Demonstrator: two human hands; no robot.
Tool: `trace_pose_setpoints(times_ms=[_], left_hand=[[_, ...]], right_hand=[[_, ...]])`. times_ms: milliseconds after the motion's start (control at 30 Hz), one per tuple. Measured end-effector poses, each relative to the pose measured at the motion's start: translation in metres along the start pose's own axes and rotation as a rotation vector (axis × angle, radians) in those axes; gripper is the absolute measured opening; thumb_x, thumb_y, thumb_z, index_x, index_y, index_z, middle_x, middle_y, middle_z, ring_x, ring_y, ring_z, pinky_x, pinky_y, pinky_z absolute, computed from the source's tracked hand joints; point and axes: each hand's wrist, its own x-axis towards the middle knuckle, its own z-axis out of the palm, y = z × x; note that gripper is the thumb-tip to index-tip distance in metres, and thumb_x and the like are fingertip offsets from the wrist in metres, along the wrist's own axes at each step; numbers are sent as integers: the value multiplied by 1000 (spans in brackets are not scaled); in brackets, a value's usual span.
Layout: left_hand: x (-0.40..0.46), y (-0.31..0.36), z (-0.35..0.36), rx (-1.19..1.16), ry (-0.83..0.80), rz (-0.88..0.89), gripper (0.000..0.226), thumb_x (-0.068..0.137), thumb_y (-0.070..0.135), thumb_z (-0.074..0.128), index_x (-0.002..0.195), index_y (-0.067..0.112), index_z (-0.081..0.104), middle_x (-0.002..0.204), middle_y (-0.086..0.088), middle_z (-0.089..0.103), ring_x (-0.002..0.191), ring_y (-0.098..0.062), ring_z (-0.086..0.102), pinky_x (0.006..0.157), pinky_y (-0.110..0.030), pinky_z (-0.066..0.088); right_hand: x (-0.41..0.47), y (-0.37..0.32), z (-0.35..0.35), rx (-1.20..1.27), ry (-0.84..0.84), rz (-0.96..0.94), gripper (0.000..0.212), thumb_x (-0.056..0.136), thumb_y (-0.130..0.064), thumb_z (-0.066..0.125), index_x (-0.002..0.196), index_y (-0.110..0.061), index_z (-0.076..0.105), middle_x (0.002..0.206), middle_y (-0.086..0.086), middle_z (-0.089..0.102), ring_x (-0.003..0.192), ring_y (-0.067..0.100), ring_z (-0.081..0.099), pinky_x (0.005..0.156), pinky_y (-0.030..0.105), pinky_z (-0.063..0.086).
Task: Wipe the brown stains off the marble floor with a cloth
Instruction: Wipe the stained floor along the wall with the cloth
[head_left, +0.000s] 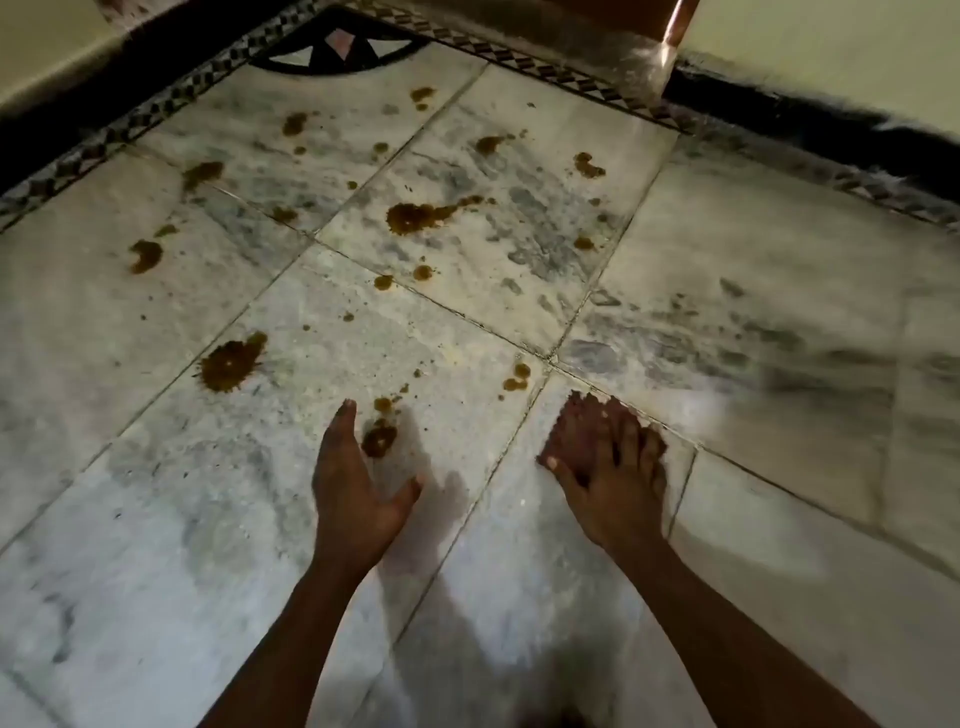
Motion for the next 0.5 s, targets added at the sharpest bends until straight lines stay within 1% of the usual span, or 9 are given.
trace_pose_setpoints(times_ms=[33, 67, 100, 167, 233, 300, 400, 433, 500], left_hand=[[1, -14, 7, 91, 32, 55, 118, 74, 57, 82, 166, 9, 25, 168, -15, 37, 154, -36, 37, 122, -56, 38], [1, -25, 10, 184, 45, 71, 118, 77, 65, 73, 167, 8, 23, 169, -17, 35, 155, -39, 37, 122, -59, 38], [0, -42, 14, 258, 35, 73, 117, 80, 71, 66, 168, 8, 20, 170, -18, 32, 156, -40, 35, 122, -59, 36], [-7, -62, 14, 362, 11, 92, 112, 88, 75, 55, 169, 8, 17, 174, -17, 26, 159, -39, 29, 125, -59, 33], [-15, -68, 15, 407, 25, 162, 102, 94, 70, 52, 168, 7, 20, 176, -14, 22, 162, -35, 25, 125, -58, 32], [-15, -68, 16, 448, 46, 192, 98, 95, 64, 55, 168, 8, 23, 176, -10, 23, 163, -32, 24, 124, -58, 33], [-13, -63, 20, 507, 80, 106, 99, 93, 68, 56, 167, 8, 27, 175, -11, 26, 162, -33, 27, 124, -58, 31], [-14, -65, 21, 534, 105, 53, 100, 92, 70, 55, 167, 8, 29, 175, -12, 27, 161, -34, 29, 124, -58, 30], [-15, -66, 19, 546, 132, -33, 100, 92, 73, 53, 166, 9, 32, 175, -13, 27, 160, -36, 30, 124, -60, 29]], right_hand=[[3, 1, 10, -22, 34, 12, 104, 95, -87, 35, 169, -32, -13, 179, 9, -12, 164, 39, -12, 129, 63, 0], [6, 0, 17, -51, 88, 29, 102, 94, -89, 25, 168, -33, -19, 179, 9, -13, 164, 40, -12, 129, 63, -2], [12, 0, 28, -81, 140, 32, 101, 93, -89, 18, 169, -31, -14, 180, 12, -8, 164, 43, -8, 129, 65, -1], [23, -11, 36, -118, 182, 17, 100, 93, -89, 11, 172, -28, 6, 180, 15, 4, 164, 47, 2, 129, 67, 5], [31, -25, 38, -141, 204, -38, 95, 94, -89, 11, 171, -33, 17, 179, 14, 9, 163, 48, 7, 129, 67, 8], [43, -42, 41, -142, 215, -126, 92, 93, -90, 13, 169, -38, 21, 179, 12, 13, 163, 47, 8, 129, 67, 9], [54, -71, 46, -178, 168, -308, 86, 95, -89, 16, 168, -42, 24, 178, 10, 20, 163, 46, 10, 130, 65, 9], [52, -78, 49, -203, 149, -390, 85, 96, -88, 19, 168, -44, 22, 178, 9, 20, 164, 45, 9, 130, 65, 9], [39, -79, 52, -234, 107, -541, 84, 96, -88, 27, 168, -46, 16, 180, 4, 11, 166, 39, 2, 130, 63, 11]])
